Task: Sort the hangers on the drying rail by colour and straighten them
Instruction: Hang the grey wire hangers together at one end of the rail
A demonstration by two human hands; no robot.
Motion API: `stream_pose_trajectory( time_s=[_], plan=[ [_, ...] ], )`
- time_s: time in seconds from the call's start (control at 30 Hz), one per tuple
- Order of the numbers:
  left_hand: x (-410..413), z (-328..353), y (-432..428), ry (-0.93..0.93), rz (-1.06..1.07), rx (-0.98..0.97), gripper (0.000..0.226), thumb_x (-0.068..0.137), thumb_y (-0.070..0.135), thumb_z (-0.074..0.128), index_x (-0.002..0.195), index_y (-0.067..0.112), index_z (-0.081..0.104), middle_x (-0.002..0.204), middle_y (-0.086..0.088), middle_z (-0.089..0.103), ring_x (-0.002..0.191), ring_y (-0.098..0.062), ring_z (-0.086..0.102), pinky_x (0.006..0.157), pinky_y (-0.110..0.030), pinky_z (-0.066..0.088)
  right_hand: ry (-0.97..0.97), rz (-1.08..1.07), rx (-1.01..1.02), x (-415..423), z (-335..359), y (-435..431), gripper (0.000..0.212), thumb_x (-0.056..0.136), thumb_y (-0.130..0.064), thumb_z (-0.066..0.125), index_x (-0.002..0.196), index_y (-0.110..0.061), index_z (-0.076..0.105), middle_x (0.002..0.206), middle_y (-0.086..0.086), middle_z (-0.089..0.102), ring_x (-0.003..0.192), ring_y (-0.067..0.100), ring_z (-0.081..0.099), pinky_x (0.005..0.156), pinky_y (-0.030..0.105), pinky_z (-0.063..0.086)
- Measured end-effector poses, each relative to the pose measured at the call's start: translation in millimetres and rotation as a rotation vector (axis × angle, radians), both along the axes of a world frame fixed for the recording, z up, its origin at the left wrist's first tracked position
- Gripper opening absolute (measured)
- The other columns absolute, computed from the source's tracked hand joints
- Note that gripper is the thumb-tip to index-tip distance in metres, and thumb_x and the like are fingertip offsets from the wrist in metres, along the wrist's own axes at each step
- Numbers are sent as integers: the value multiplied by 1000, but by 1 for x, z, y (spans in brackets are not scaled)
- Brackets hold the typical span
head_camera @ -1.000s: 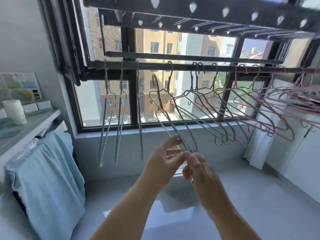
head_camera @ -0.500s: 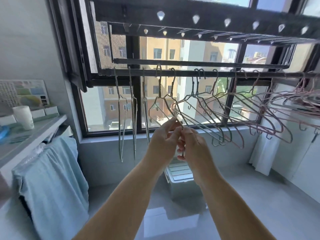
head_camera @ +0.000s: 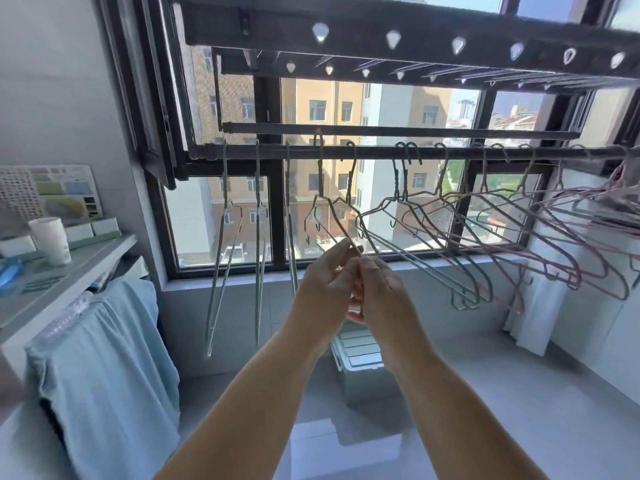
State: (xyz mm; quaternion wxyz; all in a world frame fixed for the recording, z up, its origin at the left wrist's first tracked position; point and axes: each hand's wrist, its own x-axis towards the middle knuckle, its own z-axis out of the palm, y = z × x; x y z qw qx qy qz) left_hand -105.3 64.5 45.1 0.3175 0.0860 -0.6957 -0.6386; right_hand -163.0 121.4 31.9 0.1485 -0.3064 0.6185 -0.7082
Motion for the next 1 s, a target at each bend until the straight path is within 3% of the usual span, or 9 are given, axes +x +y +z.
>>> stream_pose_trajectory(
  time_s=[0.17,0.33,0.47,0.57,0.67,0.73,0.8,0.9,1.0],
  plan=[
    [-7,-17,-6,-32,67,56,31,95,9,41,124,10,49,94,-10,63,60,1,61,46,-13,45,-35,42,4,-4,-14,-11,30,99,-21,31,81,-22,56,77,7,57,78,24,53,76,40,47],
    [-10,-31,-5,-37,194,35,34,94,11,43,127,16,47,111,-1,62,93,-8,59,75,-13,47,73,65,145,-12,-35,-9,32,98,-33,33,89,-28,64,95,3,69,98,23,63,95,48,46],
    [-12,-39,2,-77,237,-39,43,94,14,43,136,21,33,118,3,53,93,-1,54,55,4,38,196,86,263,-15,-38,11,36,99,-31,32,113,-15,61,107,7,67,104,19,60,94,34,46],
    [-17,-51,8,-119,301,-149,58,90,18,53,140,20,24,126,2,47,119,-15,45,88,-10,39,502,-74,370,-19,-39,33,29,98,-25,36,114,-17,59,103,-5,61,93,12,58,80,24,46],
    [-17,-61,27,-64,550,-406,66,83,16,61,139,13,26,137,-3,39,129,-18,32,108,-25,22,644,-359,294,-33,-32,54,20,93,-18,47,109,-20,59,101,-10,53,82,0,52,73,16,46],
    [-16,-65,48,83,658,-561,58,79,13,58,133,10,37,130,0,41,125,-15,32,107,-17,17,626,-398,295,-49,-26,60,19,90,-16,52,108,-19,57,105,-6,53,88,5,51,82,27,48],
    [-17,-67,70,110,561,-580,50,78,14,50,128,14,44,125,4,45,119,-10,35,105,-18,23,555,-310,382,-63,-21,61,27,89,-17,55,116,-15,53,115,1,55,97,10,49,85,28,42],
    [-27,-75,86,-68,375,-510,51,83,10,51,133,14,39,132,-2,44,123,-15,38,107,-30,30,371,-96,483,-77,-18,56,37,92,-20,51,128,-10,45,124,6,55,105,13,49,89,26,38],
    [-43,-85,80,-244,384,-496,59,87,13,53,139,7,24,143,-8,35,132,-20,30,108,-22,18,167,53,476,-82,-24,46,43,92,-17,51,132,-7,42,127,13,55,114,25,53,104,41,40]
  ],
)
